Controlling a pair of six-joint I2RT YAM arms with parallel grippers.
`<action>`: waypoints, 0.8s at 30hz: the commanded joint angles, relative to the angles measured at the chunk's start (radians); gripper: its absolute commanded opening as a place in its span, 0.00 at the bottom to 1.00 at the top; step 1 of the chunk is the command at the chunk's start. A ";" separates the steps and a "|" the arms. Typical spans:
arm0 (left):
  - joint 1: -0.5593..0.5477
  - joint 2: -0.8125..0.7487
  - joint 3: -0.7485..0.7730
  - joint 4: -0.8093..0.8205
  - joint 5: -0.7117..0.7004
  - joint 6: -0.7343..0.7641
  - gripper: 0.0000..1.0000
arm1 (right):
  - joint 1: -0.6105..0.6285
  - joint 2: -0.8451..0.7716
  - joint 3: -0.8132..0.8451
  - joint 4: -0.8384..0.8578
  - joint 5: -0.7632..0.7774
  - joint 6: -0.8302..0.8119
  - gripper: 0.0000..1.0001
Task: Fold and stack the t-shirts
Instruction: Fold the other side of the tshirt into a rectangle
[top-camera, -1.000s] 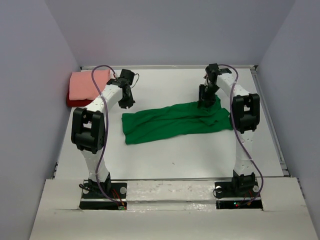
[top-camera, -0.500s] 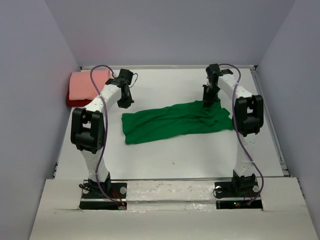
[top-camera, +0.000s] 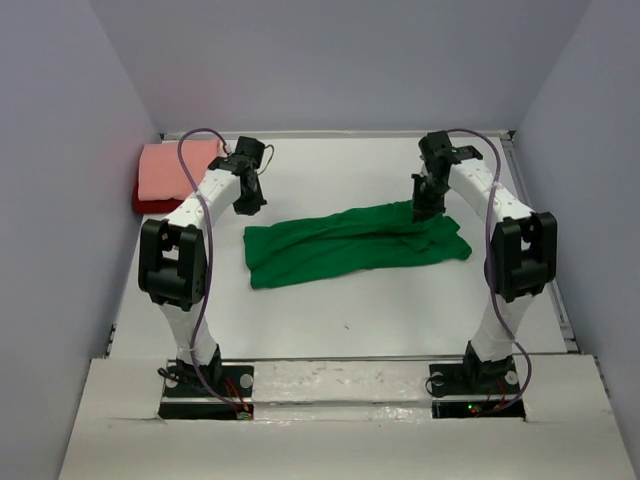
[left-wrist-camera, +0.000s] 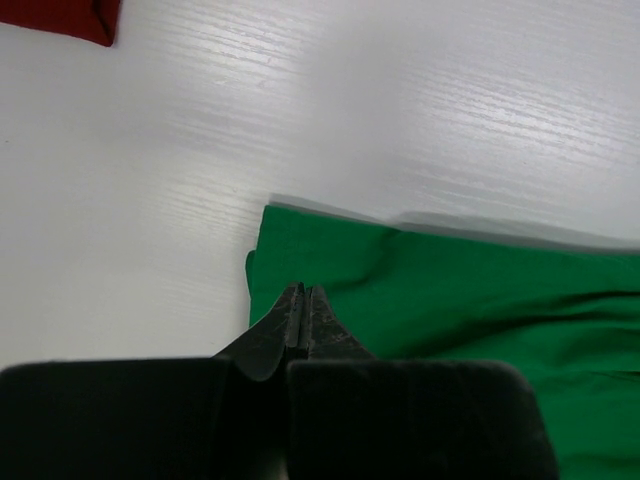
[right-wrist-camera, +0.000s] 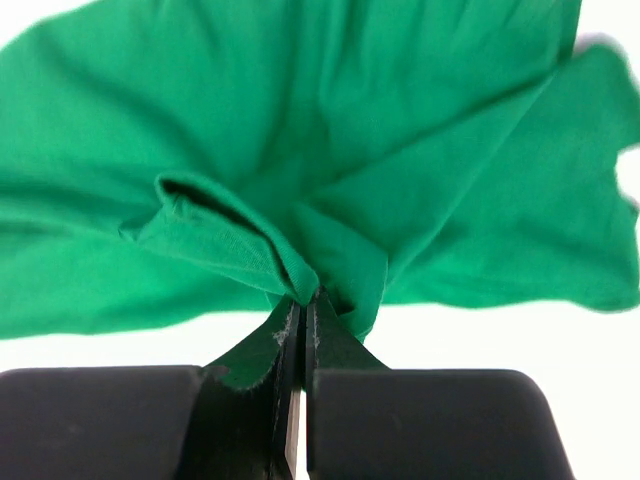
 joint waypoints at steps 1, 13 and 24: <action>0.006 -0.043 0.006 -0.010 0.006 0.023 0.00 | 0.037 -0.135 -0.116 0.031 -0.031 0.025 0.00; 0.009 -0.055 0.006 -0.010 0.019 0.038 0.00 | 0.056 -0.246 -0.259 0.025 -0.104 0.038 0.46; 0.007 -0.051 -0.003 0.002 0.036 0.043 0.00 | 0.056 -0.240 -0.184 0.036 0.003 0.076 0.68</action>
